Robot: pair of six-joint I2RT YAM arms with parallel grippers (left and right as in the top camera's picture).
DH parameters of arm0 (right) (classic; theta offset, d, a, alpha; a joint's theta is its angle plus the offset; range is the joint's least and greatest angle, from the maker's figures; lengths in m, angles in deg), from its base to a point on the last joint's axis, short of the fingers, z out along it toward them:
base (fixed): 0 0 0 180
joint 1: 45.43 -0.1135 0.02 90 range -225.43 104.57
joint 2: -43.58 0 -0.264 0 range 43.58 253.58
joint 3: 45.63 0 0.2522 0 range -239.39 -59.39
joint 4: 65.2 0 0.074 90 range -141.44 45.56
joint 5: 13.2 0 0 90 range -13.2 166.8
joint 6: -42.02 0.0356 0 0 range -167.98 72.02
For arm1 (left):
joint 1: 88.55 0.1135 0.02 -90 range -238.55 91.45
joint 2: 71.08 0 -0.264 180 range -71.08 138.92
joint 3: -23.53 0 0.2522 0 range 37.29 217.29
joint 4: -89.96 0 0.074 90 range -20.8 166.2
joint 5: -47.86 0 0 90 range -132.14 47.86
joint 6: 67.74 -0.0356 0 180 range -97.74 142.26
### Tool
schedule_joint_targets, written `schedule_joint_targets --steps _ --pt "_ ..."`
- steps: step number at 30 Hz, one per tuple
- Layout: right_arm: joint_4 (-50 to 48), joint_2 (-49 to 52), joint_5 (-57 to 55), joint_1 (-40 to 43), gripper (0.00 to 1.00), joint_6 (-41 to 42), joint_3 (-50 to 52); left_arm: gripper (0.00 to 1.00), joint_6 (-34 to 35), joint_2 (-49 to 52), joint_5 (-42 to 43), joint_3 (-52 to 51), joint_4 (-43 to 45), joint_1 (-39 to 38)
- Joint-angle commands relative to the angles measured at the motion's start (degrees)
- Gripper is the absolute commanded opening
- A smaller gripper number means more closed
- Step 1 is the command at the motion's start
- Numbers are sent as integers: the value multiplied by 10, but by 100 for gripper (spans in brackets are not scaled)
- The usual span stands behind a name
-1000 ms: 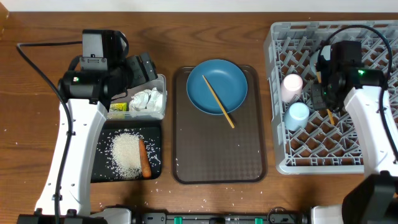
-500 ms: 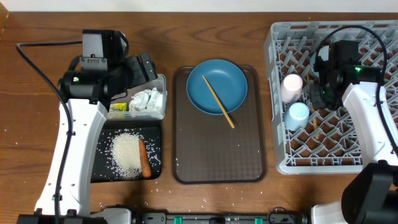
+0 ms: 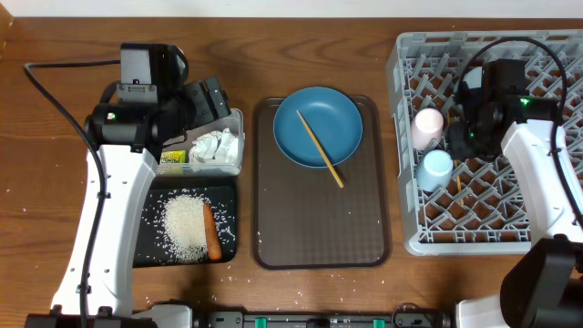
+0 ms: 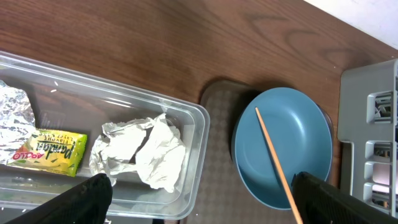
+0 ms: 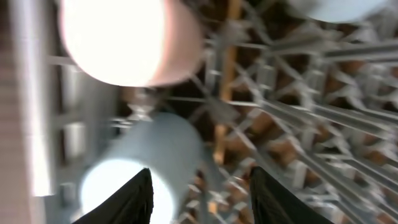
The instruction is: Sort waste into correct bins and load items into the dishwasher rack
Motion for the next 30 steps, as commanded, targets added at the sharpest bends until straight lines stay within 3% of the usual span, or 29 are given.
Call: schedule_joint_targets --steps 1,4,5,6,7,12,23,30 --pt "0 5 143 6 50 11 0 95 0 -8 -5 2 0 2" --pt "3 5 233 6 61 11 0 95 0 -8 -5 2 0 2" --pt "3 5 268 6 70 11 0 95 0 -8 -5 2 0 2" --pt "3 5 295 6 88 11 0 95 0 -8 -5 2 0 2" --pt "3 5 322 6 99 12 0 95 0 -8 -5 2 0 2" --pt "4 6 439 -7 99 54 0 95 0 -8 -5 2 0 2" --pt "-76 6 408 -161 38 64 0 95 0 -8 -5 2 0 2" --pt "-156 6 148 -302 32 203 0 95 0 -8 -5 2 0 2"
